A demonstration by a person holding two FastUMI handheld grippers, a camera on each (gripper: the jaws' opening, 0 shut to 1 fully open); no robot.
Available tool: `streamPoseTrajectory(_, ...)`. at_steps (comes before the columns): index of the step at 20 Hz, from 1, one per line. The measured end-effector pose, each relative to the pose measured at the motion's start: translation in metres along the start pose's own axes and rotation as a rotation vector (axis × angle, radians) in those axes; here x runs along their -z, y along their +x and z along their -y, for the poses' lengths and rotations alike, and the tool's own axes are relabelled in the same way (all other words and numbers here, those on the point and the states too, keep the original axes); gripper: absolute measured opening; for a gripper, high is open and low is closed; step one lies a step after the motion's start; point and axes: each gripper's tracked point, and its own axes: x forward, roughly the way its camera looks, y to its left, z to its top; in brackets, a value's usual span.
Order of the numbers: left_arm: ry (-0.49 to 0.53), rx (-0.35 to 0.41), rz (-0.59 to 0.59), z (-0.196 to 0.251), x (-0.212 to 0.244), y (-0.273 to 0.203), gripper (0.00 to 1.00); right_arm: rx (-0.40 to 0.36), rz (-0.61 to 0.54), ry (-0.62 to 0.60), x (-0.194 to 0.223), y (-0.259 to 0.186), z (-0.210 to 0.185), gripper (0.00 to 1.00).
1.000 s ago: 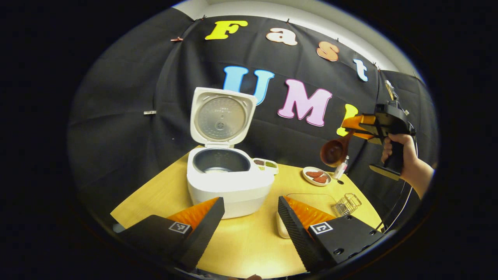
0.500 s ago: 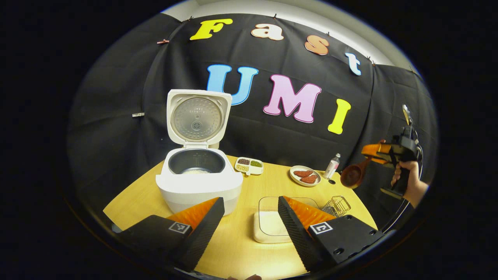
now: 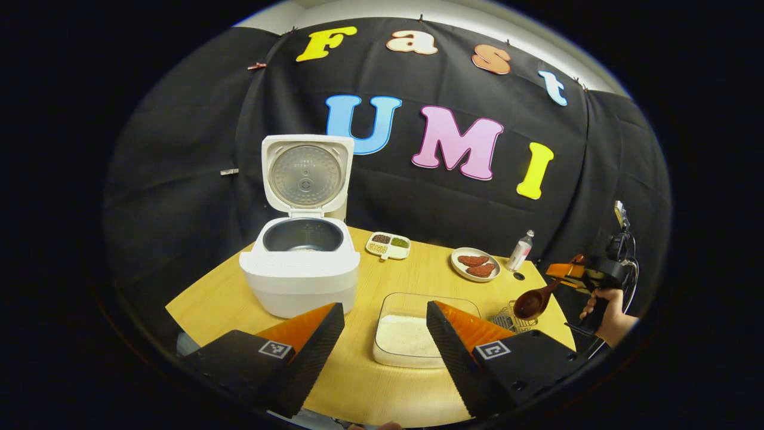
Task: Close the left gripper, press the button to open the rice cooker; take a wooden spoon from the chopstick holder with the right hand, scoop a spoonful of rice and pour it into the rice cooker, then put the wooden spoon back into the chopstick holder.
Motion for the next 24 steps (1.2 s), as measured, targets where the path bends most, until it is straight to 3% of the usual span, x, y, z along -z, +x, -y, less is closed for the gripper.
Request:
streamPoseTrajectory(8, 0.054, -0.081, 0.047, 0.006, -0.021, -0.010, 0.95, 0.019, -0.079, 0.077, 0.042, 0.022, 0.023, 0.17)
streamPoseTrajectory(14, 0.012, -0.139, 0.049, -0.012, -0.021, -0.015, 0.95, 0.017, -0.092, 0.097, 0.048, 0.017, 0.027, 0.26)
streamPoseTrajectory(17, 0.004, -0.145, 0.065, -0.020, -0.029, -0.013, 0.96, 0.035, -0.067, 0.060, 0.046, 0.010, 0.030, 1.00)
streamPoseTrajectory(24, 0.060, -0.131, 0.175, -0.054, -0.102, -0.005, 0.96, 0.161, 0.025, -0.054, 0.028, -0.046, 0.051, 0.98)
